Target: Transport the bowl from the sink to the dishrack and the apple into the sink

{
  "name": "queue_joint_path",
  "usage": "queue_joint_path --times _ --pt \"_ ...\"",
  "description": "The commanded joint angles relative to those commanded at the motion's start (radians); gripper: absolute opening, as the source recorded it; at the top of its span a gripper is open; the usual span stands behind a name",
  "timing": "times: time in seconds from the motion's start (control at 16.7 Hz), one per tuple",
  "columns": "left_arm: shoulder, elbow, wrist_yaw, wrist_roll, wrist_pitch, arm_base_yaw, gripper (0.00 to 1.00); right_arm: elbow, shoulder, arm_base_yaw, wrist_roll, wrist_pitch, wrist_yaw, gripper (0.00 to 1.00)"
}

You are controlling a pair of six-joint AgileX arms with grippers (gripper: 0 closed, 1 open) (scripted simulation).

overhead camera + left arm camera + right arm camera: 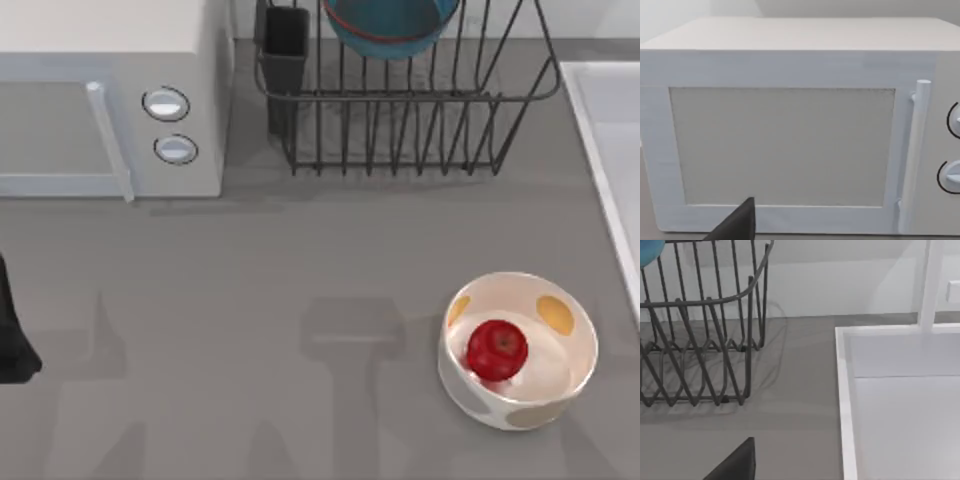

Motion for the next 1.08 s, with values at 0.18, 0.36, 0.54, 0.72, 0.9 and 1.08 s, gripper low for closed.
queue_joint_path --times 0.18,0.36,0.54,0.72,0.9,1.08 --pt "0.000 0.000 0.000 0.000 0.000 0.000 1.00 0.165 0.221 0.072 0.074 -0.151 -0.002 1.00" --pt "0.000 0.000 0.000 0.000 0.000 0.000 1.00 0.369 0.508 0.156 0.157 -0.319 0.000 1.00" --pt "0.000 0.000 0.000 0.000 0.000 0.000 1.00 0.583 0.817 0.241 0.238 -0.485 0.007 1.00" --pt "0.000 0.000 0.000 0.000 0.000 0.000 1.00 0.777 1.105 0.321 0.316 -0.645 0.011 1.00" --pt "0.000 0.000 0.000 0.000 0.000 0.000 1.00 0.932 1.336 0.388 0.387 -0.788 0.010 1.00" --pt "0.000 0.000 0.000 0.000 0.000 0.000 1.00 1.038 1.486 0.435 0.438 -0.895 0.005 1.00"
